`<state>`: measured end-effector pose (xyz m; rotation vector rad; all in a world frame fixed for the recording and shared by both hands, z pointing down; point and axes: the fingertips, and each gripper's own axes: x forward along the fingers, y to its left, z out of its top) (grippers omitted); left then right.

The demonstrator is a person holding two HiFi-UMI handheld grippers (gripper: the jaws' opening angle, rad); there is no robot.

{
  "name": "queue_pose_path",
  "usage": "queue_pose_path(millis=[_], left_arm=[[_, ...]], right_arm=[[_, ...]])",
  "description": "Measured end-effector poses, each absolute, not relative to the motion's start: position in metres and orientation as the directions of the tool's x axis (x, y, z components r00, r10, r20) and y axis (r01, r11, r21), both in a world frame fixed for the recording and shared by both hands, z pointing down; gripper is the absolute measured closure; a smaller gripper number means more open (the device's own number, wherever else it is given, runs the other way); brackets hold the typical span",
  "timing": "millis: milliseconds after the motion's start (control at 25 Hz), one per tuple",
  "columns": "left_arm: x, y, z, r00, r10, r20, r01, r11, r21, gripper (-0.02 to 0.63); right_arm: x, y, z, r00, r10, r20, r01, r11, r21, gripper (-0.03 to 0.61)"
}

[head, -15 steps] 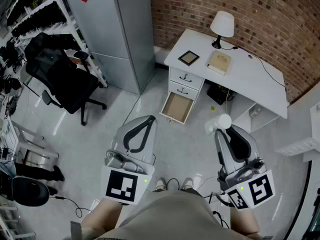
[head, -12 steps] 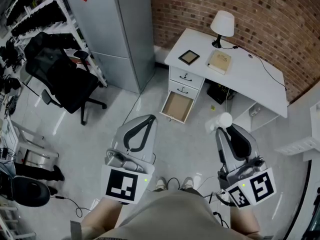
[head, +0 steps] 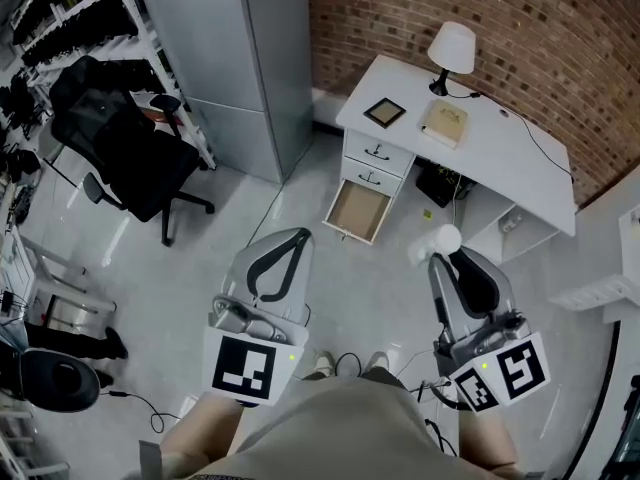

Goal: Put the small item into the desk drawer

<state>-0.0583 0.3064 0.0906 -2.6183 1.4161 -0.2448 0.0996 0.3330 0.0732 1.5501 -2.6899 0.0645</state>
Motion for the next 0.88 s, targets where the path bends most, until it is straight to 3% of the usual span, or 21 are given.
queue_pose_path(millis=[880], left_arm=[[-0.066,0.248,0.128,0.517,-0.849,0.111,-0.833,-0.529,-0.163,0.611]], right_arm=[[0.104,0.268,0.107,-0.474,-0.878,0.065,-0.880,0.472,-0.049,0.492]])
